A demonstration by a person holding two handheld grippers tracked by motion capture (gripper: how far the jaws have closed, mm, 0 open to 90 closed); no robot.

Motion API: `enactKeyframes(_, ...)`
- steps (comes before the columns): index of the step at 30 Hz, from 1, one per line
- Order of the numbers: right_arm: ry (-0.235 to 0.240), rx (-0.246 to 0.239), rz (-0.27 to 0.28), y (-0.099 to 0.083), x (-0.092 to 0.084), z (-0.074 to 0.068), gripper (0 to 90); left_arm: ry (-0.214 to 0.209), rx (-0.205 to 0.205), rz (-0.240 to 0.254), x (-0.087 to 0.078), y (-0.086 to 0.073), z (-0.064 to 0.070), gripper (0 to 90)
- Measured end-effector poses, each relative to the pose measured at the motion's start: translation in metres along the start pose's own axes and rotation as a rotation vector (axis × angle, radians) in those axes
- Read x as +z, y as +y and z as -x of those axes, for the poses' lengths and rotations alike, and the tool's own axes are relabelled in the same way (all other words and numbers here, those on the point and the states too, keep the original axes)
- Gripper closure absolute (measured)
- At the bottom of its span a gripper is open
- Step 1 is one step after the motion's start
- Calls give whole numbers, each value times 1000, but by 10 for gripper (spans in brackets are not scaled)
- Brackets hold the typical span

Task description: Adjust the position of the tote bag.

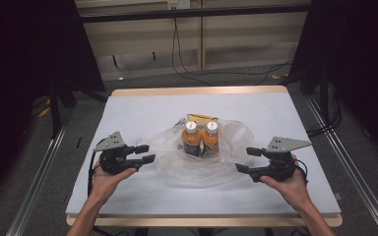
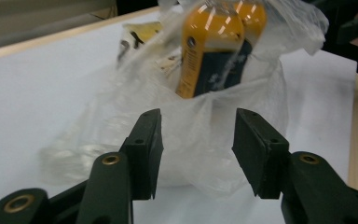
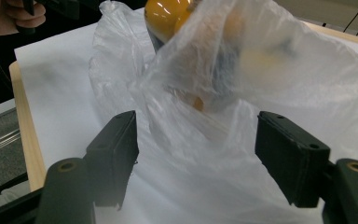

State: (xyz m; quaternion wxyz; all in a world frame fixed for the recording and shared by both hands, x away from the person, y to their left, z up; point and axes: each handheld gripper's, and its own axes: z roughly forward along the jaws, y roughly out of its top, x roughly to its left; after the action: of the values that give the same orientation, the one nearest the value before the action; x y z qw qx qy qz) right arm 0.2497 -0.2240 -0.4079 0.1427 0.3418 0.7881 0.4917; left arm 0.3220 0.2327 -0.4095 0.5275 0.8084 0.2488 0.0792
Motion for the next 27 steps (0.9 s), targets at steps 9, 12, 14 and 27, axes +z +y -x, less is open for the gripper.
enactKeyframes(9,54,-34,-4,21,25,-8,284,-3,16,15,13,19,-12,444)
enactKeyframes(12,58,-36,-15,24,33,-7,292,17,8,-12,28,20,-16,379)
enactKeyframes(14,47,-37,-24,26,39,-5,310,4,-3,-33,38,17,-18,338)
enactKeyframes(27,72,14,-15,28,34,14,879,-56,79,-158,58,1,-5,326)
